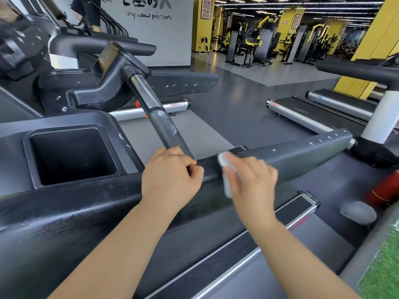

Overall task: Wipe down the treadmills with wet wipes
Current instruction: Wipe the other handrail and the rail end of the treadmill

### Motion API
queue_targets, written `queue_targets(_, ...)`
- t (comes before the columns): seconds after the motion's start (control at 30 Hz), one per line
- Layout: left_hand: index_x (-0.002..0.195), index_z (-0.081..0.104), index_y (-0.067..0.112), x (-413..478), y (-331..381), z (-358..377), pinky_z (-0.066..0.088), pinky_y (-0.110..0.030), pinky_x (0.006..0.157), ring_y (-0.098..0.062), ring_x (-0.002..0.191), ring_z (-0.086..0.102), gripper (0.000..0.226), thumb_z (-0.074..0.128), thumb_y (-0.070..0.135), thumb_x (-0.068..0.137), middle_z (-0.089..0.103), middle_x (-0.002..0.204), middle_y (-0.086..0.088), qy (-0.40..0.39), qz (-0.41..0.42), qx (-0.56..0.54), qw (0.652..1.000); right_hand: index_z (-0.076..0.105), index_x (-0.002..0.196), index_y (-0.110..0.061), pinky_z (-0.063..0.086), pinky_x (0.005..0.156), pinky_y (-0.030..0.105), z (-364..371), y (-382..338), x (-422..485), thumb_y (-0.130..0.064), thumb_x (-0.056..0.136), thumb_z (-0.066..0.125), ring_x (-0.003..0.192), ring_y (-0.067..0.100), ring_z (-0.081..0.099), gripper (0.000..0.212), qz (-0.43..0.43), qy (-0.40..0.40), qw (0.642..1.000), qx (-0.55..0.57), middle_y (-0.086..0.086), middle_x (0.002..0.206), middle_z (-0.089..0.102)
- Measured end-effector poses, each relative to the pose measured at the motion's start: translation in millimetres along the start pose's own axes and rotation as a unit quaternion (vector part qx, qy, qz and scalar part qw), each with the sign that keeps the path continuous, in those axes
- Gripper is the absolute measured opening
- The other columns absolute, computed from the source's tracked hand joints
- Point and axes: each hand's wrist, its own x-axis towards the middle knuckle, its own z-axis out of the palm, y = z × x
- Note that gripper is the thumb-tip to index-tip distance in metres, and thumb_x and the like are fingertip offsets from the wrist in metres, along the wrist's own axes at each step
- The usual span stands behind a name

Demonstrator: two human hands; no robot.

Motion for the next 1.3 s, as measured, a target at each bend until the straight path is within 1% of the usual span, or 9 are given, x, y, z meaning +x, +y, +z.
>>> queue_targets(0.2, 0.103, 0.074, 0.027, 0, 0, -1, 0.033, -0.020, 0.074, -0.011, 0.102, 0.048, 0.028, 0.049, 0.031, 0.089, 0.062, 0.097, 0.013, -0.009, -0.001, 0.004, 1.000, 0.059, 0.109, -0.029, 0.031, 0.073, 0.032, 24, 10, -18, -0.004, 0.083, 0.067, 0.066, 0.018, 0.047, 0.037, -0.119, 0.088, 0.989, 0.006, -0.010, 0.086, 0.047)
queue_targets(0.33, 0.104, 0.073, 0.028, 1, 1, -2, 0.033, -0.020, 0.075, -0.011, 0.103, 0.047, 0.030, 0.046, 0.030, 0.091, 0.061, 0.099, 0.014, -0.027, 0.003, 0.010, 1.000, 0.062, 0.105, -0.032, 0.026, 0.071, 0.030, 20, 51, -14, -0.007, 0.082, 0.069, 0.066, 0.018, 0.044, 0.034, -0.046, 0.088, 0.993, -0.060, -0.008, 0.081, 0.054)
queue_targets(0.43, 0.104, 0.073, 0.027, 2, 7, -1, 0.037, -0.022, 0.077, -0.014, 0.104, 0.047, 0.031, 0.044, 0.029, 0.093, 0.061, 0.103, 0.013, -0.031, 0.016, 0.005, 0.999, 0.072, 0.102, -0.024, 0.021, 0.072, 0.028, 12, 60, -6, -0.018, 0.089, 0.054, 0.064, 0.025, 0.053, 0.023, 0.080, 0.072, 0.994, -0.005, 0.000, 0.077, 0.059)
queue_targets(0.57, 0.100, 0.074, 0.017, 8, 27, 11, 0.044, -0.030, 0.080, -0.022, 0.100, 0.052, 0.055, 0.025, 0.035, 0.084, 0.065, 0.103, 0.003, -0.018, 0.057, -0.019, 0.998, 0.074, 0.095, -0.026, 0.029, 0.066, 0.031, 11, 15, 5, -0.019, 0.087, 0.051, 0.060, 0.023, 0.049, 0.025, -0.016, 0.016, 1.000, 0.007, -0.003, 0.069, 0.053)
queue_targets(0.77, 0.087, 0.076, 0.016, 10, 29, 22, 0.048, -0.030, 0.062, -0.021, 0.084, 0.055, 0.050, 0.029, 0.032, 0.085, 0.067, 0.085, 0.002, -0.037, 0.053, 0.018, 0.998, 0.072, 0.084, -0.029, 0.029, 0.066, 0.034, 9, 41, 15, -0.007, 0.077, 0.068, 0.058, 0.022, 0.045, 0.023, -0.061, -0.009, 0.997, -0.039, -0.004, 0.065, 0.049)
queue_targets(0.97, 0.055, 0.070, 0.019, 13, 31, 28, 0.043, -0.024, 0.039, -0.018, 0.058, 0.054, 0.044, 0.032, 0.030, 0.075, 0.060, 0.059, 0.007, 0.015, 0.051, 0.061, 0.997, 0.074, 0.081, -0.031, 0.029, 0.068, 0.033, 2, 68, 37, -0.017, 0.075, 0.061, 0.058, 0.027, 0.053, 0.019, 0.027, -0.031, 0.998, -0.044, -0.003, 0.066, 0.054)
queue_targets(1.07, 0.052, 0.068, 0.022, 18, 32, 28, 0.036, -0.021, 0.042, -0.019, 0.057, 0.053, 0.041, 0.034, 0.033, 0.073, 0.056, 0.055, 0.008, 0.019, 0.045, 0.065, 0.997, 0.071, 0.075, -0.034, 0.024, 0.064, 0.030, 12, 32, 40, -0.025, 0.081, 0.052, 0.055, 0.023, 0.050, 0.022, -0.052, -0.050, 0.997, -0.016, -0.008, 0.063, 0.044)
queue_targets(1.17, 0.053, 0.068, 0.023, 20, 31, 27, 0.035, -0.021, 0.043, -0.018, 0.057, 0.053, 0.041, 0.035, 0.035, 0.073, 0.054, 0.055, 0.008, 0.019, 0.044, 0.074, 0.996, 0.074, 0.076, -0.032, 0.025, 0.066, 0.033, 21, 28, 40, -0.026, 0.083, 0.054, 0.056, 0.022, 0.051, 0.021, -0.085, -0.055, 0.995, 0.017, -0.006, 0.064, 0.051)
queue_targets(1.3, 0.080, 0.076, 0.025, 19, 34, 22, 0.039, -0.023, 0.062, -0.017, 0.082, 0.055, 0.046, 0.032, 0.037, 0.078, 0.064, 0.079, 0.007, -0.028, 0.021, 0.055, 0.998, 0.074, 0.071, -0.034, 0.024, 0.065, 0.031, 19, 71, 48, -0.022, 0.080, 0.059, 0.054, 0.022, 0.048, 0.021, -0.079, -0.079, 0.992, -0.058, -0.005, 0.063, 0.051)
